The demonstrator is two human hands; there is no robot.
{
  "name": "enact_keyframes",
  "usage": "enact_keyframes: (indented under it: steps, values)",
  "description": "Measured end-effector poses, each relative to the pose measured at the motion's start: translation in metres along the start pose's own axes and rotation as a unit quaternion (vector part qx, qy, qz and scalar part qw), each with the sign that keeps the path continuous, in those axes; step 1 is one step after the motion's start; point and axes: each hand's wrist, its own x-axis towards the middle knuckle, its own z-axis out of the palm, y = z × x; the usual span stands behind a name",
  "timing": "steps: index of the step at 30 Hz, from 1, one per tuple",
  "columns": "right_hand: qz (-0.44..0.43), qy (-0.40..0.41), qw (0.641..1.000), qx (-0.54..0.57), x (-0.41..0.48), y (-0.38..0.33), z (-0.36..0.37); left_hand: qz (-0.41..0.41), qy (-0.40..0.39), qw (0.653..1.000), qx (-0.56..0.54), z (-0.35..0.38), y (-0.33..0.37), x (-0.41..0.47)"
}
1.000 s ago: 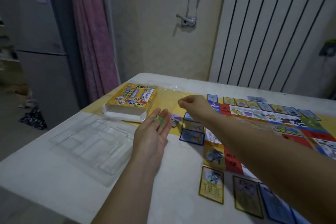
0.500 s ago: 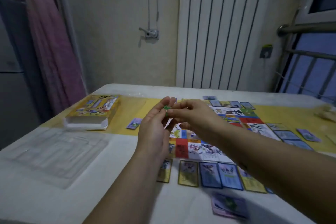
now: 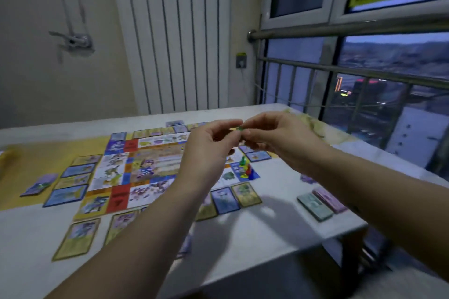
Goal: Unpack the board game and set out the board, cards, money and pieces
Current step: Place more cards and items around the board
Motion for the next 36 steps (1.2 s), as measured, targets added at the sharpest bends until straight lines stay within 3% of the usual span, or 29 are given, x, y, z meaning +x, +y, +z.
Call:
enact_keyframes:
  steps: [3,8,12,16,20,24,27,30,33,36]
  values:
    - [0.044,0.001,0.999,-0.018,-0.012,0.009,-0.044,-0.021,-0.048,0.999,0.011,0.036,-0.006,0.002]
    - [0.112,0.005,0.958,-0.263,-0.016,0.039,-0.103,-0.063,-0.131,0.98,0.139,0.078,-0.042,0.006]
    - [0.119,-0.029,0.932,-0.342,-0.009,0.069,-0.111,-0.055,-0.192,0.929,0.311,0.089,-0.064,0.007]
    - [0.131,-0.054,0.909,-0.393,0.0,0.091,-0.106,-0.059,-0.228,0.88,0.413,0.089,-0.071,0.009]
    - [0.113,-0.063,0.88,-0.458,0.003,0.104,-0.108,-0.063,-0.233,0.867,0.435,0.092,-0.077,0.012]
    - [0.085,-0.033,0.878,-0.47,0.014,0.089,-0.13,-0.059,-0.247,0.854,0.454,0.097,-0.081,0.023]
    - [0.112,-0.088,0.84,-0.524,0.028,0.083,-0.144,-0.058,-0.278,0.833,0.475,0.108,-0.08,0.037]
    - [0.142,-0.163,0.784,-0.582,0.039,0.083,-0.141,-0.041,-0.262,0.842,0.471,0.12,-0.082,0.046]
    - [0.165,-0.209,0.759,-0.594,0.053,0.085,-0.134,-0.083,-0.246,0.859,0.442,0.133,-0.085,0.062]
    - [0.194,-0.253,0.72,-0.616,0.064,0.092,-0.128,-0.136,-0.258,0.855,0.428,0.142,-0.09,0.076]
